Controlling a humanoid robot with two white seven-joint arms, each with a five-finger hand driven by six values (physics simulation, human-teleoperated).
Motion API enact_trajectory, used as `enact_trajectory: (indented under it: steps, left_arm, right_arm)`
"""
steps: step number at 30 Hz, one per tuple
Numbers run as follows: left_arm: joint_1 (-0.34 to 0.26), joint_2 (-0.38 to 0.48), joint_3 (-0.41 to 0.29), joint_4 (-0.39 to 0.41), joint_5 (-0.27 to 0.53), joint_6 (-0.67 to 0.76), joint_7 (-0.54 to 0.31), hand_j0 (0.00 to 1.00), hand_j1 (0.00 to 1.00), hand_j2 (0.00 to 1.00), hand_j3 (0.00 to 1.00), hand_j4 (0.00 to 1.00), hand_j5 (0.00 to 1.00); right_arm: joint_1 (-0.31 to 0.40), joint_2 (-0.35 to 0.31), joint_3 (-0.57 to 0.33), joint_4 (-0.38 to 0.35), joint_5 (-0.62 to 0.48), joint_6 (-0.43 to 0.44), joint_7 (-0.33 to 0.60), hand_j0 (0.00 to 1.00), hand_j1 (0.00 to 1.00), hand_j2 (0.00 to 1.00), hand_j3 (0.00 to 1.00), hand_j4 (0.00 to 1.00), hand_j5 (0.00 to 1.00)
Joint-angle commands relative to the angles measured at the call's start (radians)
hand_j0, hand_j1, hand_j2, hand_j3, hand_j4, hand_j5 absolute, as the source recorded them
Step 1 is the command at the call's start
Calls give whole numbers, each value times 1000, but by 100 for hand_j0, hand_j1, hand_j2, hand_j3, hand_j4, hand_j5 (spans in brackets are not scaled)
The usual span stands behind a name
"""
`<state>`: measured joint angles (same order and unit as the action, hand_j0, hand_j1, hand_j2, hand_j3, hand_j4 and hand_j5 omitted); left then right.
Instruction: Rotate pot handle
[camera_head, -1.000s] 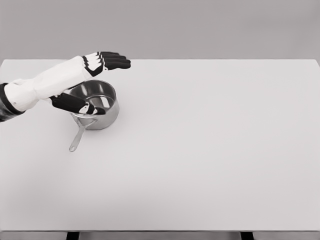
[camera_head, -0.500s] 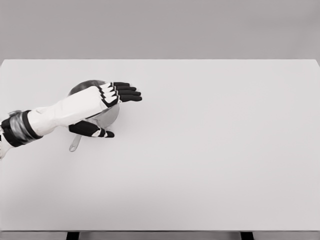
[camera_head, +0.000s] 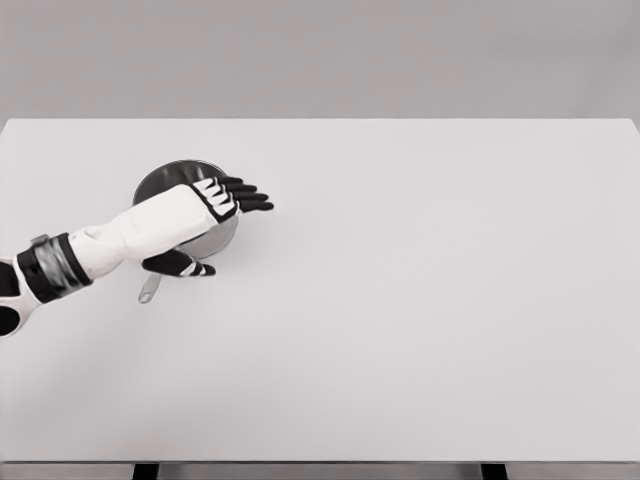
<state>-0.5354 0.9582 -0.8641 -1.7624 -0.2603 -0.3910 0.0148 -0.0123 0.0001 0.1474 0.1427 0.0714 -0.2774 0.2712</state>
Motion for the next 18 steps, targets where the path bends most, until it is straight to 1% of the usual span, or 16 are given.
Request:
enact_trajectory:
  steps: [1, 3, 5, 12, 15, 16, 18]
  left_arm:
    - [0, -4, 5, 0, 1, 38, -1, 100, 100, 100, 100, 100, 100]
    - [0, -6, 5, 0, 0, 78, 1, 100, 100, 100, 100, 100, 100]
    - [6, -39, 7, -2, -1, 106, 8, 100, 100, 100, 100, 100, 100]
    - [31, -32, 7, 0, -11, 110, 8, 100, 100, 100, 100, 100, 100]
    - [49, -29, 8, -2, -22, 143, 8, 100, 100, 100, 100, 100, 100]
    - [52, -29, 13, -2, -22, 146, 8, 100, 100, 100, 100, 100, 100]
    - [77, -35, 45, -2, -22, 146, 8, 100, 100, 100, 100, 100, 100]
  right_arm:
    - [0, 0, 0, 0, 1, 0, 0, 100, 100, 100, 100, 100, 100]
    - [0, 0, 0, 0, -1, 0, 0, 100, 100, 100, 100, 100, 100]
    - [0, 0, 0, 0, 1, 0, 0, 100, 100, 100, 100, 100, 100]
    - [0, 0, 0, 0, -1, 0, 0, 100, 100, 100, 100, 100, 100]
    - [0, 0, 0, 0, 1, 0, 0, 100, 100, 100, 100, 100, 100]
    - [0, 0, 0, 0, 1, 0, 0, 100, 100, 100, 100, 100, 100]
    - [0, 0, 0, 0, 1, 0, 0, 100, 100, 100, 100, 100, 100]
